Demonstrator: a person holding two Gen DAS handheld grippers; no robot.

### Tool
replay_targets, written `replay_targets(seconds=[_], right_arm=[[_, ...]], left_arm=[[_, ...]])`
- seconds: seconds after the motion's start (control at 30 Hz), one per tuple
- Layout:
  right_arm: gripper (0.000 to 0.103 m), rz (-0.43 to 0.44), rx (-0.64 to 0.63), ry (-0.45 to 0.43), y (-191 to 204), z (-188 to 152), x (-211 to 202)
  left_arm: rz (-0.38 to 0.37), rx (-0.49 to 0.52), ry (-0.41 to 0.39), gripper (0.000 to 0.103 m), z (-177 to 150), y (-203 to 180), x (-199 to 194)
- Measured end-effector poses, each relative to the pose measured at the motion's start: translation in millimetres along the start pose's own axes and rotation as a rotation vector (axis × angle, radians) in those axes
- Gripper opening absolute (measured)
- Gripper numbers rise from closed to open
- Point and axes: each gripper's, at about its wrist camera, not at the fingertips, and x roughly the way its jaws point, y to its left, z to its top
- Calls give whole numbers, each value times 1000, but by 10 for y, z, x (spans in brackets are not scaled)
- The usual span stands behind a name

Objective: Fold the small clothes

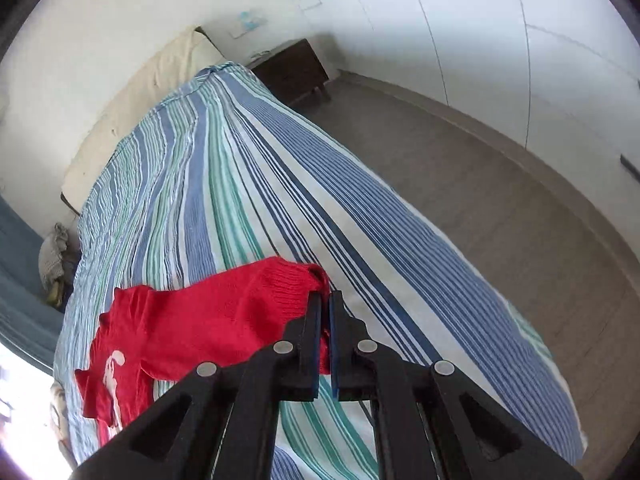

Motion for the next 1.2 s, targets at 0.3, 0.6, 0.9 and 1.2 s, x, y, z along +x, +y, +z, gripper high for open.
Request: replay_targets(seconds=[0.3, 0.6, 0.9, 1.2], right_arm=[[44, 203, 308, 18, -561, -260, 299], [2, -96, 148, 42, -467, -212, 258], [3, -251, -23, 53, -263, -231, 370], [57, -140, -123, -45, 11, -611, -398]], left_arm=[[13, -14, 8, 79, -7, 30, 26], [25, 4, 22, 79, -20, 11, 77], [42, 48, 33, 79, -13, -63, 52], [-143, 421, -308, 88, 784, -1040, -893]])
